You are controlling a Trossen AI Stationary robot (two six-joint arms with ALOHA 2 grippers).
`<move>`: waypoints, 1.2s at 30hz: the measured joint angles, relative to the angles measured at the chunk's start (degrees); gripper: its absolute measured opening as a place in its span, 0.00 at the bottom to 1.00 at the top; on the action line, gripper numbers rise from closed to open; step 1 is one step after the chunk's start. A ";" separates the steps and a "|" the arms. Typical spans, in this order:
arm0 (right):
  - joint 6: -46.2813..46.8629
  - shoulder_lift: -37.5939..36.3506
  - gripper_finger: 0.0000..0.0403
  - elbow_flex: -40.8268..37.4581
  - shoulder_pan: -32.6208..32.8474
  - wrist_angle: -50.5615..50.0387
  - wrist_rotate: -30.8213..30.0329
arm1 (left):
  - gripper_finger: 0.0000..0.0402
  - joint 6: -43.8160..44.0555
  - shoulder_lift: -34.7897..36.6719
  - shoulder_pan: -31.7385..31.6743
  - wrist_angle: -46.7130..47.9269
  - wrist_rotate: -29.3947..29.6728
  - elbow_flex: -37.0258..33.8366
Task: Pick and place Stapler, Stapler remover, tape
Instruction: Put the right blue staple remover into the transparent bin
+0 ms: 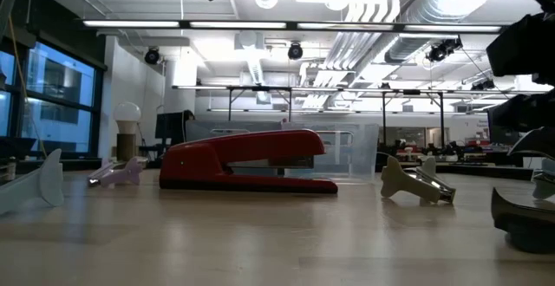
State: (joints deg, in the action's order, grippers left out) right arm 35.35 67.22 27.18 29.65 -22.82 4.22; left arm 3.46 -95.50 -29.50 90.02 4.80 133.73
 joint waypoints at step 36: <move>3.11 11.15 0.18 -0.37 0.90 9.53 -9.50 | 0.55 -0.13 0.00 -0.02 -0.02 0.43 0.00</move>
State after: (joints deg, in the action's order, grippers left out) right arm 38.47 78.37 26.81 30.55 -13.29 -5.28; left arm 3.33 -95.50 -29.52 90.00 5.23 133.73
